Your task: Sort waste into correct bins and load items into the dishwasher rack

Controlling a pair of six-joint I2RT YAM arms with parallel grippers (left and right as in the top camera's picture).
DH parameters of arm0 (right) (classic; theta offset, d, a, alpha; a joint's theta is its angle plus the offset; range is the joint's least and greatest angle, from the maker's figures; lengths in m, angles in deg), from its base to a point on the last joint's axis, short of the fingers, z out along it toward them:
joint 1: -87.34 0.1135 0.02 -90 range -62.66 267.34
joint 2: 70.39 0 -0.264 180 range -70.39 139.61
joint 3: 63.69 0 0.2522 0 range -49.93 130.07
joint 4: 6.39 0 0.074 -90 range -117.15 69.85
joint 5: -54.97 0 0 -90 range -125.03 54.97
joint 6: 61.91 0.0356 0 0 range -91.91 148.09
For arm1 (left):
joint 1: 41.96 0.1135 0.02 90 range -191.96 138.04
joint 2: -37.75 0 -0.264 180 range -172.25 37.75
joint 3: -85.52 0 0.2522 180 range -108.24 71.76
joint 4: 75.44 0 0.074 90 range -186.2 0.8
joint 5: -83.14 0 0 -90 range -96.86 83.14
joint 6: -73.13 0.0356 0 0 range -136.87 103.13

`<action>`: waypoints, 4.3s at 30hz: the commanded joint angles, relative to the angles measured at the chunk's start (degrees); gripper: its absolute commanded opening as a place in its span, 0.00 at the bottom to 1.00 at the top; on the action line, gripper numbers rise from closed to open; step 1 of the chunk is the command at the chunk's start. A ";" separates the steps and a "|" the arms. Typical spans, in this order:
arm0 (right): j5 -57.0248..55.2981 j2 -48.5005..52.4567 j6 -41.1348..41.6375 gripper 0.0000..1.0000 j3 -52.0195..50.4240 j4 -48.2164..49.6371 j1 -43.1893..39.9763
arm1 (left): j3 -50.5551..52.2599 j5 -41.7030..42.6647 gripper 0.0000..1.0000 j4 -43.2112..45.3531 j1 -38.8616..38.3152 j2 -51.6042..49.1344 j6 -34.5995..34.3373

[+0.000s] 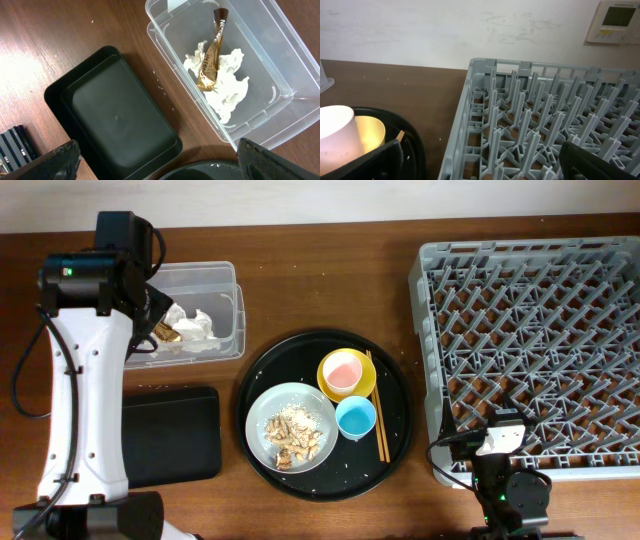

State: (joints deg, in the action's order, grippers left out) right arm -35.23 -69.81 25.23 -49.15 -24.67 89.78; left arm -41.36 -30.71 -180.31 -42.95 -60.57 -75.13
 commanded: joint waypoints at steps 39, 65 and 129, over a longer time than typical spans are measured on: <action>12.24 58.47 13.05 0.98 70.73 -52.22 19.43 | -0.39 -1.05 0.99 -0.26 0.04 0.85 -0.35; 1.92 93.96 26.10 0.77 72.89 -53.70 45.53 | -0.39 -1.05 0.99 -0.26 0.04 0.85 -0.35; 35.17 91.93 -4.48 0.04 101.50 -72.43 -5.55 | -0.39 -1.05 0.99 -0.26 0.04 0.85 -0.35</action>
State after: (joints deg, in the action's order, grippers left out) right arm -17.40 21.75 29.82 51.50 -97.47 93.19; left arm -41.34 -30.89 -180.49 -42.95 -60.57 -75.13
